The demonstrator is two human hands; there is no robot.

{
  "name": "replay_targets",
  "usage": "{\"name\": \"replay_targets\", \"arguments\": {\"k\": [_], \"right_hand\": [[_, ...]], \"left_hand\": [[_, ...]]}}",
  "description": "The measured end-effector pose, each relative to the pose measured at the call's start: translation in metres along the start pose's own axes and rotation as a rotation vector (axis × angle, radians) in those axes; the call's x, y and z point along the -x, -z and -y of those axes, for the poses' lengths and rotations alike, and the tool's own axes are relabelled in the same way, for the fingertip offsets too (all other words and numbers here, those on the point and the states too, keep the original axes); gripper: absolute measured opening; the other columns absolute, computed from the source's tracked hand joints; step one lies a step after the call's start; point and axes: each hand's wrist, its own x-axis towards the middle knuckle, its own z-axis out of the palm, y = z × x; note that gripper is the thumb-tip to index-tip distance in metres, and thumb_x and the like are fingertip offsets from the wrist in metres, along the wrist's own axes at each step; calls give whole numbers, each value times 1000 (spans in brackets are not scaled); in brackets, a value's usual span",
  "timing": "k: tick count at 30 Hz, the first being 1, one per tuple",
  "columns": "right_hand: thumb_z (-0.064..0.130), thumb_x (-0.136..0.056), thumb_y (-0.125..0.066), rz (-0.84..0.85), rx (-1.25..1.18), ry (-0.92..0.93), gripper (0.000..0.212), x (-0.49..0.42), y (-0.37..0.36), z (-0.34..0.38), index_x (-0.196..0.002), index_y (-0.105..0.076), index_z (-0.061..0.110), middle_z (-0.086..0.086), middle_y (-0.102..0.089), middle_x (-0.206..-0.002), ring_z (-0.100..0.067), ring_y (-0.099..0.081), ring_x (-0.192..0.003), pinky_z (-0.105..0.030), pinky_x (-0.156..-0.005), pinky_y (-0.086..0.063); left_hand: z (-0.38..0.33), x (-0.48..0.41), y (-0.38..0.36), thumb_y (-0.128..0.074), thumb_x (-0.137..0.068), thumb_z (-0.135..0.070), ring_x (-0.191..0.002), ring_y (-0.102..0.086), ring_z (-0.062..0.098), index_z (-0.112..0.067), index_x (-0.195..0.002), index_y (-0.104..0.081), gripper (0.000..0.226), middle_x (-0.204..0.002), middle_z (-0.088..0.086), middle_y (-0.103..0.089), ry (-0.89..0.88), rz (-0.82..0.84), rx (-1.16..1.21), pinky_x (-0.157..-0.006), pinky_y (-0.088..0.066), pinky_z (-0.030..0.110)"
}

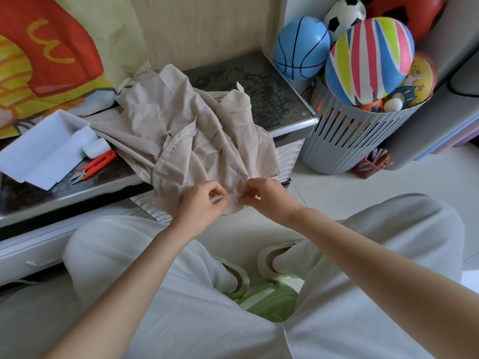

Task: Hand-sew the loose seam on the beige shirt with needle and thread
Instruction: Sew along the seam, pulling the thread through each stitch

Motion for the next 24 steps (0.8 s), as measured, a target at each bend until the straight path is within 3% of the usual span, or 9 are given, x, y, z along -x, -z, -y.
{"name": "replay_targets", "arguments": {"k": [3,8,11,13,17,19,22,24], "right_hand": [[18,-86,-68,23,-39,-36,11,2,4,-1,-88,-68,8,0,-66,-80,-10,-59,-74,-11,-68,-43],[17,-90,-63,17,-83,-51,13,-1,9,-2,-84,-69,7,1,-67,-75,-9,-61,-69,-22,-71,-49],[17,-91,-60,39,-182,-87,14,-3,13,-2,-81,-67,9,-10,-71,-85,-18,-62,-77,-33,-79,-51],[17,-94,-55,44,-266,-120,20,-3,16,1,-75,-63,15,-7,-70,-87,-13,-59,-77,-31,-79,-48],[14,-98,-46,41,-523,-189,26,-3,26,9,-73,-54,16,2,-61,-74,-11,-55,-74,-33,-87,-46],[8,-98,-45,6,-629,-196,27,-4,32,12,-72,-51,14,5,-50,-61,-5,-51,-59,-35,-92,-47],[11,-99,-43,-23,-701,-215,22,-2,41,18,-78,-46,15,12,-33,-50,-1,-35,-42,-20,-68,-49],[15,-100,-43,-63,-662,-211,21,0,48,21,-79,-46,16,14,-32,-47,-2,-30,-40,-12,-47,-36]], "left_hand": [[1,0,-1,-68,-80,-9,-66,-54,2,-20,-73,-62,14,-70,-10,-61,-47,1,-6,-62,-39,14],[-4,1,0,-70,-77,-6,-63,-51,0,-17,-73,-65,13,-68,-12,-60,-113,0,1,-60,-36,9],[-6,2,2,-70,-75,-5,-67,-50,-1,-15,-71,-64,12,-69,-12,-58,-158,13,-34,-61,-34,8],[-7,3,3,-70,-73,-4,-70,-51,-3,-19,-67,-61,18,-69,-12,-57,-188,37,-54,-62,-33,7],[-7,6,2,-71,-72,-10,-70,-54,0,-35,-60,-52,34,-71,-12,-57,-190,56,-101,-64,-40,19],[-8,8,1,-71,-72,-16,-73,-55,-1,-34,-60,-53,28,-73,-13,-58,-180,69,-111,-67,-42,25],[-9,9,1,-70,-74,-17,-76,-54,-2,-34,-60,-53,27,-76,-14,-58,-170,85,-152,-67,-41,23],[-9,9,1,-70,-74,-16,-77,-56,4,-34,-58,-51,31,-77,-12,-59,-158,94,-185,-69,-44,27]]}}
